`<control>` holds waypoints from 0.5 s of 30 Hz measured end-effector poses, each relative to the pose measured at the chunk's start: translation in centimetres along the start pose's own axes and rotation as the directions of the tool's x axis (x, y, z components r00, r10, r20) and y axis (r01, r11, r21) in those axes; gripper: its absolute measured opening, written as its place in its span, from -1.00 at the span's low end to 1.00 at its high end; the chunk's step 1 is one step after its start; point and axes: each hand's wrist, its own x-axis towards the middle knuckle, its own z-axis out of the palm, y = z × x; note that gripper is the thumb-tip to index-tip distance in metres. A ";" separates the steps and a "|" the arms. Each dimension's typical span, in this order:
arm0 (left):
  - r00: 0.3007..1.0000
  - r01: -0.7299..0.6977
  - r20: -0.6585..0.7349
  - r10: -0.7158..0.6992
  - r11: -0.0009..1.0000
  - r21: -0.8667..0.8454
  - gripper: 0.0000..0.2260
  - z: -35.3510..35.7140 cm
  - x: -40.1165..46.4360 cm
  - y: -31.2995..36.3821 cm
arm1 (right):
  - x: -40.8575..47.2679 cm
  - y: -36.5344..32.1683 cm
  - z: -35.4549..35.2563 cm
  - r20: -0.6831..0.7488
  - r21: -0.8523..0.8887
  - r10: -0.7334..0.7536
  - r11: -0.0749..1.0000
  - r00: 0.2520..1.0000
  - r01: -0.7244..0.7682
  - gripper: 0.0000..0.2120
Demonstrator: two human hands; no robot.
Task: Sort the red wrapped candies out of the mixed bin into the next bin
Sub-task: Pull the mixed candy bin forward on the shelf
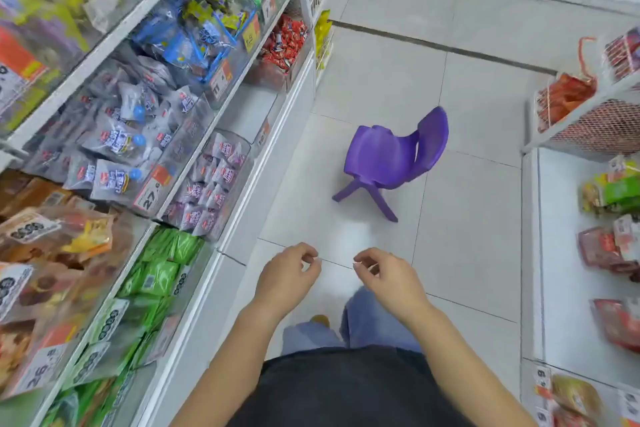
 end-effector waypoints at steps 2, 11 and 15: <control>1.000 0.009 -0.020 -0.010 1.000 -0.028 -0.80 -1.3 4.7 1.2 | 4.9 -0.3 -2.2 0.001 -0.012 0.005 1.000 1.000 -0.005 -0.82; 0.970 0.167 -0.146 -0.196 0.968 -0.188 -0.84 -7.9 24.8 7.1 | 29.7 -5.0 -13.6 0.147 -0.206 -0.087 0.972 0.985 0.117 -0.83; 0.942 0.260 -0.150 -0.300 0.935 -0.239 -0.85 -11.0 30.6 7.7 | 38.5 -8.6 -16.6 0.233 -0.260 -0.099 0.952 0.967 0.160 -0.82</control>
